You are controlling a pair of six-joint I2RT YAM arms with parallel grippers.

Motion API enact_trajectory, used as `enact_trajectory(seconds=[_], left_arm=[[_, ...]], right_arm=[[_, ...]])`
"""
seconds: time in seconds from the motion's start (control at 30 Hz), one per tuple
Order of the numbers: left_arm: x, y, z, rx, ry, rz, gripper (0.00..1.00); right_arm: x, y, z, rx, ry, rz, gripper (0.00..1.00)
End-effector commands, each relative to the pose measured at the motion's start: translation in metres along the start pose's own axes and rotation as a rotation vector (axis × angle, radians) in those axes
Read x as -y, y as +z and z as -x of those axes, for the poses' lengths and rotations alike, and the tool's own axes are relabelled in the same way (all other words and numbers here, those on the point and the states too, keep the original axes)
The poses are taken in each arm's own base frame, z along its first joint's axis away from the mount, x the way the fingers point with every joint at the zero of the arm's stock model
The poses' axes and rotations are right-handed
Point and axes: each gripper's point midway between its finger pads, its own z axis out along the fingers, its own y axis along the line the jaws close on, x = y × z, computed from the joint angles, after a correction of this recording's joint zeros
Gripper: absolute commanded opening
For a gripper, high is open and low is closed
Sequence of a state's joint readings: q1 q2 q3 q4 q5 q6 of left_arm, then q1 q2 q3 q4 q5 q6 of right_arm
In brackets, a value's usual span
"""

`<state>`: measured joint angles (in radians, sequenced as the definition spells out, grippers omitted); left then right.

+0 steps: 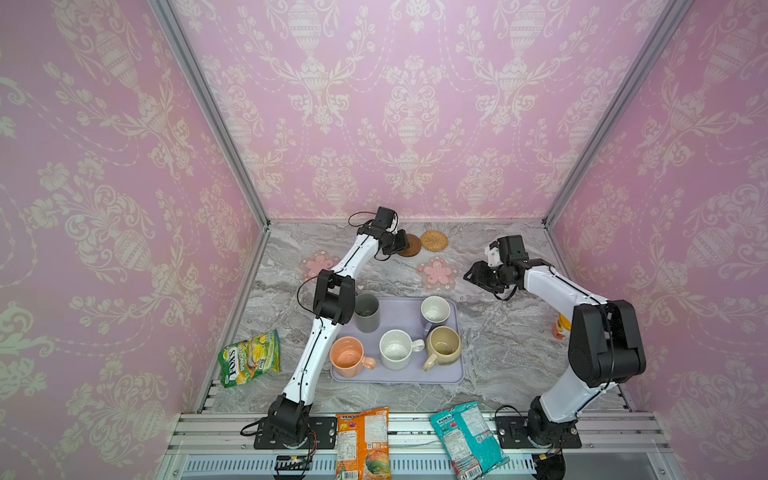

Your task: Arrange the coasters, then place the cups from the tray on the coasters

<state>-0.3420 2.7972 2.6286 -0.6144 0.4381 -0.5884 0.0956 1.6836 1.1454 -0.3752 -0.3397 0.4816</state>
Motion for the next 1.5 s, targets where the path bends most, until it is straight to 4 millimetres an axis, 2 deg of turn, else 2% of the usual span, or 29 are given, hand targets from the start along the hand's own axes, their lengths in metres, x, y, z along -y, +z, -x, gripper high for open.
enact_trajectory(seconds=[0.0,0.17,0.33,0.67,0.77,1.13,1.27,1.47], left_arm=[[-0.018,0.006,-0.004,-0.006,-0.043,0.038,0.18],[-0.031,0.004,-0.014,-0.039,-0.083,0.100,0.19],[-0.039,-0.007,-0.022,-0.066,-0.095,0.171,0.19],[-0.043,-0.020,-0.035,-0.103,-0.101,0.205,0.19],[-0.033,-0.019,-0.031,-0.092,-0.095,0.160,0.20],[0.016,-0.022,0.014,0.082,-0.087,-0.017,0.20],[0.010,-0.013,0.016,0.083,-0.116,-0.009,0.21],[-0.005,0.005,0.003,0.040,-0.192,0.000,0.21]], right_arm=[[0.004,-0.003,-0.003,0.008,-0.006,-0.016,0.55],[0.007,0.001,-0.006,-0.002,0.001,-0.016,0.55],[0.009,0.004,-0.010,-0.012,0.009,-0.014,0.55],[0.009,-0.001,-0.013,-0.004,0.004,-0.014,0.55],[0.008,-0.004,-0.014,0.000,0.002,-0.012,0.55],[0.012,-0.009,-0.017,-0.004,-0.017,-0.036,0.55],[0.012,-0.006,-0.016,-0.012,-0.014,-0.035,0.55],[0.012,-0.002,-0.016,-0.023,-0.007,-0.031,0.55]])
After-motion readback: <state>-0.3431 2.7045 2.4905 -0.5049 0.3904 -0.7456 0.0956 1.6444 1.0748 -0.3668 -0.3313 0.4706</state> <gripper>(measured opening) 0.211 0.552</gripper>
